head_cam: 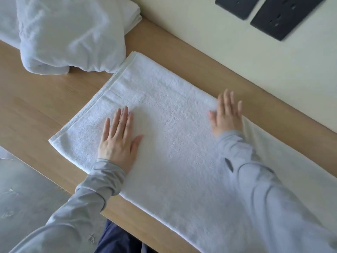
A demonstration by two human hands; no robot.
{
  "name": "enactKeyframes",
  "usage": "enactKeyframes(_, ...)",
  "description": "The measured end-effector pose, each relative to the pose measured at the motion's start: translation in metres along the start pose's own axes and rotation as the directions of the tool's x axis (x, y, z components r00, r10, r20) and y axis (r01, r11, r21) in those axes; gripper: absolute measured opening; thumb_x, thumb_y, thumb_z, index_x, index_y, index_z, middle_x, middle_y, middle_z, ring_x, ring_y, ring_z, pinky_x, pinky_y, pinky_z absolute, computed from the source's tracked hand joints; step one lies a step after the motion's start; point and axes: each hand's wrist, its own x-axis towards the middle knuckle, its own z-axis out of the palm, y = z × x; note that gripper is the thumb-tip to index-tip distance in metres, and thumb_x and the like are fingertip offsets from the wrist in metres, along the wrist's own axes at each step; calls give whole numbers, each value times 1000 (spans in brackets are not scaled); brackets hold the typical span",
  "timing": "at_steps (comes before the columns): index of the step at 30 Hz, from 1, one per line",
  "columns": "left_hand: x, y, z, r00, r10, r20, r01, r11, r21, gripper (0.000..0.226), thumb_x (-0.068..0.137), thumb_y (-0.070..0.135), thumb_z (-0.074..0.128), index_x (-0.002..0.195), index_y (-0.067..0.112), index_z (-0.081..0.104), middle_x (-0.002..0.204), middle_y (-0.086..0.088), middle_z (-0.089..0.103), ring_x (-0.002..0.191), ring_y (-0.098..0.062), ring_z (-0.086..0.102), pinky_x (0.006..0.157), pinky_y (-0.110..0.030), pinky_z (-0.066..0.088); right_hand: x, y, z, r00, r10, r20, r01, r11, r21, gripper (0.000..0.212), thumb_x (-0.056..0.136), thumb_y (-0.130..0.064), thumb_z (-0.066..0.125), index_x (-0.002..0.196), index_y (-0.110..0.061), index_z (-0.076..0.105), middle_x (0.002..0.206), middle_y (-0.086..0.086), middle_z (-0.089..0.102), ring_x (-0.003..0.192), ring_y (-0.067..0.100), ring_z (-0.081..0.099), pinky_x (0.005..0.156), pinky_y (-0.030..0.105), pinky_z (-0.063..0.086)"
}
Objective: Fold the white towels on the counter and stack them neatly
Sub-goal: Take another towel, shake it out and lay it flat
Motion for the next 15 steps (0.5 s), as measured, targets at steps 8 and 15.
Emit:
enactKeyframes(8, -45, 83, 19, 997, 40, 69, -35, 997, -67, 68, 95, 50, 14, 146, 6, 25, 154, -9, 22, 143, -24, 15, 117, -44, 16, -122, -81, 15, 884, -463, -63, 468, 874, 131, 47, 90, -21, 38, 130, -2, 51, 140, 10, 47, 132, 25, 41, 105, 49, 37)
enactKeyframes(15, -47, 76, 26, 994, 47, 95, -54, 996, 69, 74, 92, 55, 16, 150, 9, 14, 157, -5, 13, 145, -20, 10, 118, -44, 11, -92, 89, 9, 956, -292, 38, 293, 956, -13, 61, 92, -39, 24, 143, -5, 30, 150, 12, 30, 139, 28, 28, 112, 48, 26)
